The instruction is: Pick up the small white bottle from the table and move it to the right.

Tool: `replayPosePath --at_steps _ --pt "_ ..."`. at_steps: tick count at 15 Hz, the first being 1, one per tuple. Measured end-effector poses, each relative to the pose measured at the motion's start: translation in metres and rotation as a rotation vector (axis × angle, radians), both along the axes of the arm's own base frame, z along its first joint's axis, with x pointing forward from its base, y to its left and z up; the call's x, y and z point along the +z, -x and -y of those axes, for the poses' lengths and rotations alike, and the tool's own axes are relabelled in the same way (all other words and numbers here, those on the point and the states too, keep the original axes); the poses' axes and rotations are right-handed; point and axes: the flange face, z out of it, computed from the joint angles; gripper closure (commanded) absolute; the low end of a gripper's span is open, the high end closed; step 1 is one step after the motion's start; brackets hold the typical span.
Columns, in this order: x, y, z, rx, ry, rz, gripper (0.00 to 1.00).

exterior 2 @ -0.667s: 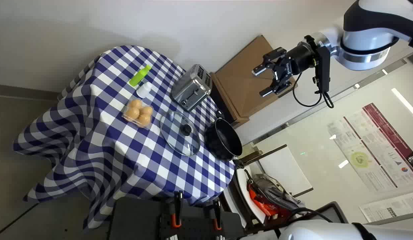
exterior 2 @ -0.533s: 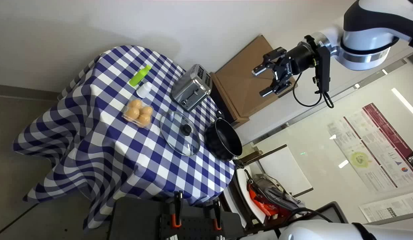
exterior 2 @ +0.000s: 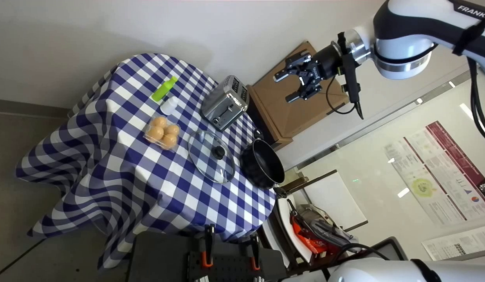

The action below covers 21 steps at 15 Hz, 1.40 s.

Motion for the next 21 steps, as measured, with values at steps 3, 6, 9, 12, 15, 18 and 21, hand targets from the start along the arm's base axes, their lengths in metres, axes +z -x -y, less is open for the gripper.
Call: replayPosePath --at_steps 3,6,9,12,15,18,21 --pt "-0.035 -0.008 -0.028 0.105 0.125 0.075 0.00" --pt "-0.064 -0.015 -0.051 0.226 0.243 0.148 0.00" --pt "-0.071 -0.017 -0.075 0.280 0.252 0.198 0.00" --pt "-0.068 -0.016 -0.080 0.288 0.250 0.205 0.00" --pt "-0.068 -0.016 -0.080 0.288 0.250 0.205 0.00" --pt "-0.070 -0.019 -0.078 0.267 0.235 0.222 0.00" --pt "-0.080 -0.034 -0.082 0.233 0.189 0.278 0.00"
